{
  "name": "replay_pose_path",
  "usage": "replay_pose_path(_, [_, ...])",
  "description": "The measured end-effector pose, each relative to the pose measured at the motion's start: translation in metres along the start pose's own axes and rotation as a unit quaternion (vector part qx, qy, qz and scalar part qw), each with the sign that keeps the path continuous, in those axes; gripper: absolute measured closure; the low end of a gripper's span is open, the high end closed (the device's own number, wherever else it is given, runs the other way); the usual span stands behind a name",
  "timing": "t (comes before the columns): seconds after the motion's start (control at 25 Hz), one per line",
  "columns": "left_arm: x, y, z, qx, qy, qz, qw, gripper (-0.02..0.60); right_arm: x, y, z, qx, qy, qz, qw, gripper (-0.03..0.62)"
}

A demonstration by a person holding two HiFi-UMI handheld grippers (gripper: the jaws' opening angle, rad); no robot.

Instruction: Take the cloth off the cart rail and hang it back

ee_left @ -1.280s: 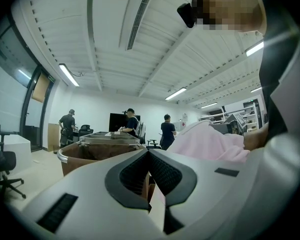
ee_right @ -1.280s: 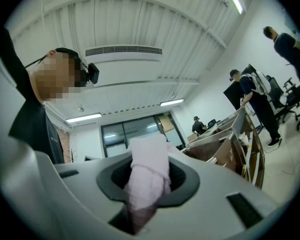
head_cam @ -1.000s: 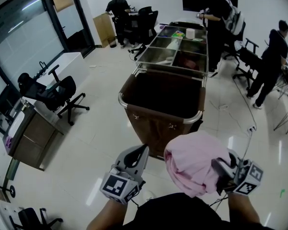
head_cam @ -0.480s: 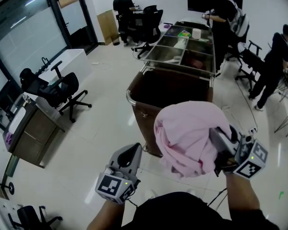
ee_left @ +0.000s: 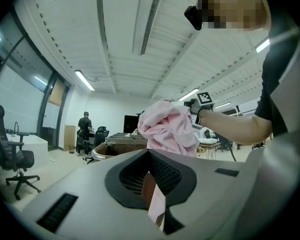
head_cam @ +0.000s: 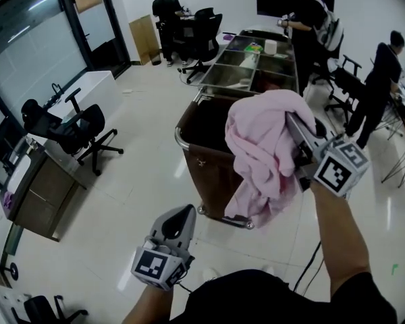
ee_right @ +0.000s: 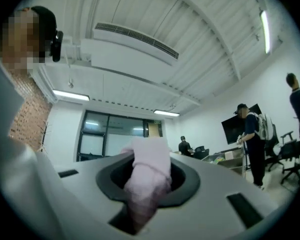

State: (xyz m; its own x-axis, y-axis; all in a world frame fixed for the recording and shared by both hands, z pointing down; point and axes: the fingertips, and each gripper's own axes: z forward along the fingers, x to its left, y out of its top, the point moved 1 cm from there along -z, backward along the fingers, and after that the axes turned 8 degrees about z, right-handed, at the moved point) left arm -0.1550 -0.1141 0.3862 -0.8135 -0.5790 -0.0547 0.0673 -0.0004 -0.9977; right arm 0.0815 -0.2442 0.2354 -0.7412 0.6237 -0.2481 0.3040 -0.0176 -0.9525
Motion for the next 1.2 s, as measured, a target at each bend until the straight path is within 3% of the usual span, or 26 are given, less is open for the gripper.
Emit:
replay_pose_path(0.2, [-0.003,-0.005,0.005,0.003,-0.002,-0.006,1.0,0.581,-0.054,-0.056,0.041,0.084,-0.075,-0.022,0.993,0.49])
replay_pose_path(0.44, [-0.01,-0.006,0.007,0.0,-0.005,-0.011,0.9999,0.581,-0.106,-0.134,0.071,0.175,-0.126,-0.028,0.976,0.488])
replay_pose_path(0.6, [-0.01,-0.008,0.004,-0.002,0.0,-0.017,0.9999,0.581,-0.131,-0.165,0.08,0.235,-0.131,0.028,0.963,0.487])
replay_pose_path(0.72, [-0.009,-0.014,0.003,0.003,0.003,-0.019,0.9998,0.581,-0.139,-0.185,0.084,0.293,-0.12,0.085,0.945,0.461])
replay_pose_path(0.8, [-0.009,-0.015,0.001,0.003,0.006,-0.021,0.9998,0.581,-0.141,-0.189,0.083,0.302,-0.113,0.106,0.941,0.413])
replay_pose_path(1.08, [-0.009,-0.014,0.003,0.005,0.007,-0.021,0.9997,0.581,-0.15,-0.176,0.071,0.284,-0.107,0.113,0.946,0.284])
replay_pose_path(1.2, [-0.012,-0.013,0.007,0.004,0.003,-0.02,0.9998,0.581,-0.155,-0.16,0.06,0.269,-0.109,0.108,0.951,0.283])
